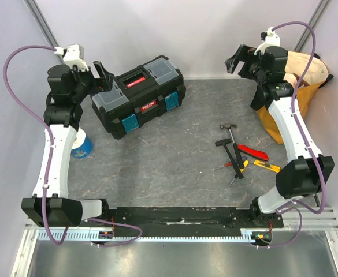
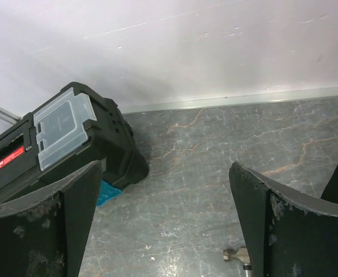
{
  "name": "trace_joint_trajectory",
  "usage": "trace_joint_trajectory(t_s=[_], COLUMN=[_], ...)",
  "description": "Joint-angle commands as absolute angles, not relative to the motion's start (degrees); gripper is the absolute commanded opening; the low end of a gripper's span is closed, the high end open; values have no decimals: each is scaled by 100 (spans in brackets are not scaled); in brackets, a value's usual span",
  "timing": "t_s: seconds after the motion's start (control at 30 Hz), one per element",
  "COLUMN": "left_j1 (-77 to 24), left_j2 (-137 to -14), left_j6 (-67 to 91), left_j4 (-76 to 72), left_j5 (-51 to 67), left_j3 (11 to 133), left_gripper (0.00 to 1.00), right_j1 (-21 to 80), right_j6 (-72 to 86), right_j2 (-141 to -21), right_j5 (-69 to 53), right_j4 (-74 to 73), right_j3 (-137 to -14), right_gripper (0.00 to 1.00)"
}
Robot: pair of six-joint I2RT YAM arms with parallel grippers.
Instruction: Pack the tool kit
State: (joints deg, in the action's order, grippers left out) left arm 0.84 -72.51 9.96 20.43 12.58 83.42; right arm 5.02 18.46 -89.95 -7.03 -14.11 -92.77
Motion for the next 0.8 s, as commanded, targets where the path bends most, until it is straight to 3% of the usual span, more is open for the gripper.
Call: trace_joint_trajectory(t_s=[0.0, 0.17, 0.37, 0.77], left_j1=[79, 79, 281, 1089], left_j2=[-7295, -7549, -8549, -11099], left_j6=[1055, 713, 817, 1363], left_j4=[1820, 1670, 1583, 888], left_j5=[1503, 2038, 1828, 3066], left_j3=[8447, 8332, 8744, 10625], left_gripper=[93, 96, 97, 98], right_j1=[492, 492, 527, 975], right_j6=[1977, 2039, 2170, 2092], right_j2=[-9017, -9000, -8983, -8772], right_j5=[-905, -967, -1292, -1398], right_j4=[-1169, -1143, -994, -896], right_j3=[-9229, -9036, -8728, -7955], right_gripper=[98, 98, 98, 98])
